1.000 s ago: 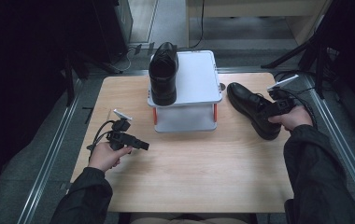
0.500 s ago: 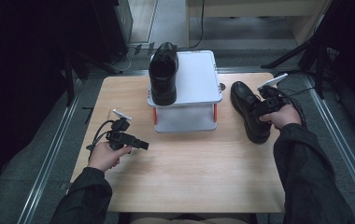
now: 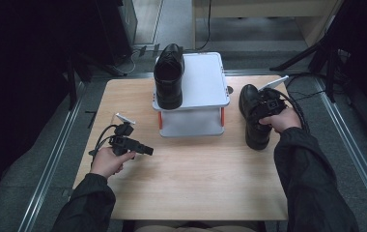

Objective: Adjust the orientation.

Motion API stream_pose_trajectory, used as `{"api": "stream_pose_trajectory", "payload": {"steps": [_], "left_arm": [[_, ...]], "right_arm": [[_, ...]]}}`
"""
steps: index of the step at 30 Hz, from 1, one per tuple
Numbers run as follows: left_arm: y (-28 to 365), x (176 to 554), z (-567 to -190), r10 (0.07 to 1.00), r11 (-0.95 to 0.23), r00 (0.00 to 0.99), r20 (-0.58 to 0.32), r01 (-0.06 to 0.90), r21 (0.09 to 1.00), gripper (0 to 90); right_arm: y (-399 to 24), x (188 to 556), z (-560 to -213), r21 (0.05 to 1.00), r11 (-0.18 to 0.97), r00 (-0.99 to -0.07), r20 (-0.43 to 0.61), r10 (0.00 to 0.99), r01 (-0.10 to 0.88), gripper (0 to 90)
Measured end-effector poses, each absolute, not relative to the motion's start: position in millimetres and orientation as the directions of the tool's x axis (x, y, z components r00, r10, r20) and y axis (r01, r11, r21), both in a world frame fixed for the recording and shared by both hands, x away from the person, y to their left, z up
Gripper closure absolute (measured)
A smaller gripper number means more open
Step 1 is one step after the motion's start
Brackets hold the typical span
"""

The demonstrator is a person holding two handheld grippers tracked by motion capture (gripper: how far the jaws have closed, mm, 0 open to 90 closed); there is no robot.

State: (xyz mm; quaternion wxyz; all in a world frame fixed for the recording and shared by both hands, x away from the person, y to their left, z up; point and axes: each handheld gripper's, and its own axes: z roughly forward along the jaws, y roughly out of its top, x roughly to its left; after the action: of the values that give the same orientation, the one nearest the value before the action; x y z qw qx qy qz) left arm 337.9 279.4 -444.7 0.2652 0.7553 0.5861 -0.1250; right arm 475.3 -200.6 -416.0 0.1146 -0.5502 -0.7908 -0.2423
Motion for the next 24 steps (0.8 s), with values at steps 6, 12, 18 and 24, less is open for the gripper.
{"api": "stream_pose_trajectory", "payload": {"steps": [6, 12, 18, 24], "left_arm": [[279, 338, -445, 0.821, -0.171, 0.280, -0.498, 0.952, 0.254, 44.6], [279, 338, -445, 0.821, -0.174, 0.282, -0.496, 0.952, 0.253, 44.6], [280, 337, -444, 0.824, -0.157, 0.273, -0.497, 0.952, 0.263, 44.6], [279, 337, -444, 0.824, -0.165, 0.277, -0.495, 0.952, 0.258, 44.7]], "right_arm": [[-212, 475, -401, 0.275, 0.269, -0.370, 0.444, 0.816, 0.923, 74.2], [-231, 474, -387, 0.289, 0.251, -0.360, 0.436, 0.825, 0.924, 73.3], [-253, 473, -390, 0.261, 0.231, -0.328, 0.432, 0.840, 0.937, 72.2], [-267, 474, -396, 0.247, 0.206, -0.298, 0.428, 0.853, 0.947, 71.1]]}}
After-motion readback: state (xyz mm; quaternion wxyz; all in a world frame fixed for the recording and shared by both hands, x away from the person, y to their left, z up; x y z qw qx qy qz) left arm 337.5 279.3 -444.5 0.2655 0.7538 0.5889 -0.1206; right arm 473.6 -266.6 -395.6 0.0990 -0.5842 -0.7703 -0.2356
